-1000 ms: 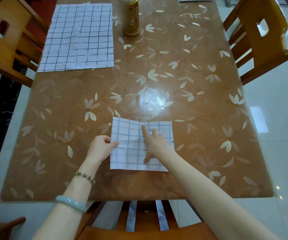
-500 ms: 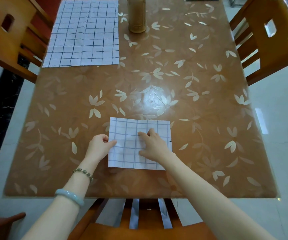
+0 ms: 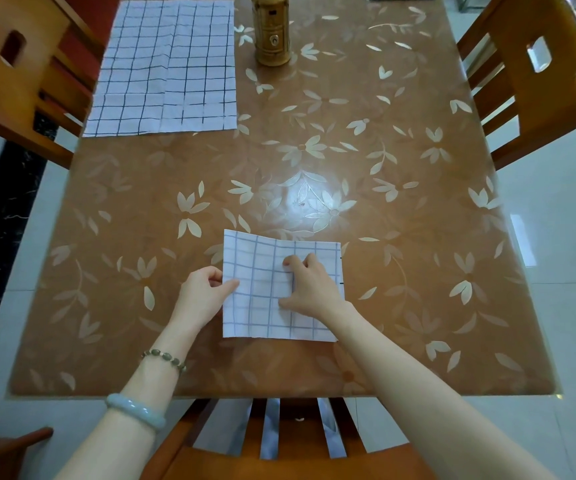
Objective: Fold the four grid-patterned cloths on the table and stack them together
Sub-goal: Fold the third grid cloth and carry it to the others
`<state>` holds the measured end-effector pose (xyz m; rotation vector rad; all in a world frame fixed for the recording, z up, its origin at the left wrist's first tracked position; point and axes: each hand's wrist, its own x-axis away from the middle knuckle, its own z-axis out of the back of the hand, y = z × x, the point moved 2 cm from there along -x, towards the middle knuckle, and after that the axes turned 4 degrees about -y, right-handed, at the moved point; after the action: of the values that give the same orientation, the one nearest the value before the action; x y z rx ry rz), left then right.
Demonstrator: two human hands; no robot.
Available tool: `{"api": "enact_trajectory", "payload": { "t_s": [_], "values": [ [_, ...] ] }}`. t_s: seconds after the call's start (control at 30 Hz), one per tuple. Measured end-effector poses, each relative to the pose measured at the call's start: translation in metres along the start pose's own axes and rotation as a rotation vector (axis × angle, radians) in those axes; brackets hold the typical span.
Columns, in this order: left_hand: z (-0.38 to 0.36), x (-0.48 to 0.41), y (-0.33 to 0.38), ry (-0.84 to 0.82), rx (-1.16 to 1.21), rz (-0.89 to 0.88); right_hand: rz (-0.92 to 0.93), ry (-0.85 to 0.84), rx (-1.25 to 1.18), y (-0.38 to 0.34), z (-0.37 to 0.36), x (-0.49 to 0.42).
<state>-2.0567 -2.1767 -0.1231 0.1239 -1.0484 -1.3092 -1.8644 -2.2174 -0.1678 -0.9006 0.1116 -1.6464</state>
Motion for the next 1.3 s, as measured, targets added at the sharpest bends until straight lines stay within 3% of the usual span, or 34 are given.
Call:
{"api": "enact_trajectory", "payload": {
  "t_s": [0.4, 0.47, 0.53, 0.6, 0.7, 0.83, 1.1, 1.17, 1.3],
  "values": [
    [-0.032, 0.030, 0.064, -0.008, -0.068, -0.210, 0.009, -0.147, 0.108, 0.001, 0.002, -0.009],
    [-0.048, 0.030, 0.077, -0.029, -0.090, -0.243, 0.018, -0.149, -0.084, 0.007, 0.007, -0.012],
    [-0.066, 0.029, 0.088, -0.059, -0.119, -0.269, -0.025, -0.081, -0.516, 0.017, 0.018, -0.006],
    [-0.083, 0.026, 0.096, -0.054, -0.166, -0.284, -0.123, 0.104, -0.898, 0.037, 0.029, 0.005],
    [-0.106, 0.017, 0.100, -0.036, -0.248, -0.284, -0.225, 0.313, -1.130, 0.061, 0.039, 0.023],
    [-0.132, 0.011, 0.097, -0.079, -0.302, -0.278, -0.310, 0.275, -1.038, 0.070, 0.036, 0.030],
    [-0.142, 0.010, 0.078, -0.207, -0.232, -0.306, -0.398, 0.315, -0.631, 0.066, 0.035, 0.026],
    [-0.132, 0.009, 0.071, -0.173, -0.240, -0.357, -0.404, 0.307, -0.611, 0.066, 0.036, 0.025],
    [-0.101, -0.005, 0.052, 0.065, -0.394, -0.578, -0.352, 0.317, -0.547, 0.067, 0.036, 0.027]
  ]
}}
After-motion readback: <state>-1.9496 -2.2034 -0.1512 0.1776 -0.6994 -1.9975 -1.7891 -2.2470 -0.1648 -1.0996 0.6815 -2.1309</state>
